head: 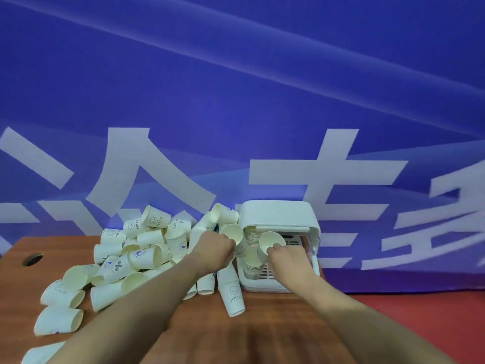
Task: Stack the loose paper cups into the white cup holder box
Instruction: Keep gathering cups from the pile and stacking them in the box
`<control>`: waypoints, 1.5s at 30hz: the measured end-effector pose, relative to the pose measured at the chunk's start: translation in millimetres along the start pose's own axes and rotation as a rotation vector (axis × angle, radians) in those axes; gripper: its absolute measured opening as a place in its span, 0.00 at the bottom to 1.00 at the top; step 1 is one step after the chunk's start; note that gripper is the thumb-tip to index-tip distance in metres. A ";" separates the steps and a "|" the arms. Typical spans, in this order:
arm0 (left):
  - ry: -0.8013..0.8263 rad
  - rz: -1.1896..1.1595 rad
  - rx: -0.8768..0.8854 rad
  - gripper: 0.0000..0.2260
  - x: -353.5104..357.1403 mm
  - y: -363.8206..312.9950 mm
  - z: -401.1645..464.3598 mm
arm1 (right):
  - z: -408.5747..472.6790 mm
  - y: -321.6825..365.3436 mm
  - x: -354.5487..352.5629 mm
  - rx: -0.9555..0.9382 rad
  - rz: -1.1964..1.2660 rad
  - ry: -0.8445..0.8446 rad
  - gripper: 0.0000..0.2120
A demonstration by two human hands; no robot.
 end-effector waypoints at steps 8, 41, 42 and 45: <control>0.100 0.074 0.114 0.08 8.4 -54.1 28.1 | -28.4 -51.5 21.4 0.082 -0.106 0.030 0.03; 0.159 0.045 -0.015 0.15 34.9 -18.0 29.8 | 5.2 -22.6 9.9 -0.009 0.063 -0.031 0.16; 0.157 0.034 -0.039 0.15 34.7 -12.5 26.5 | 5.6 -17.8 8.3 -0.013 0.074 -0.015 0.15; 0.160 0.020 -0.084 0.16 35.6 1.0 19.0 | 12.4 -6.3 14.1 -0.044 0.080 0.024 0.15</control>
Point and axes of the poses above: each hand's wrist, its own z-axis towards the middle knuckle, its own x-axis out of the palm, y = z × x, the point moved 10 cm from there along z, towards the middle knuckle, and after that the axes turned 3 degrees about -y, right-handed, at the moved point
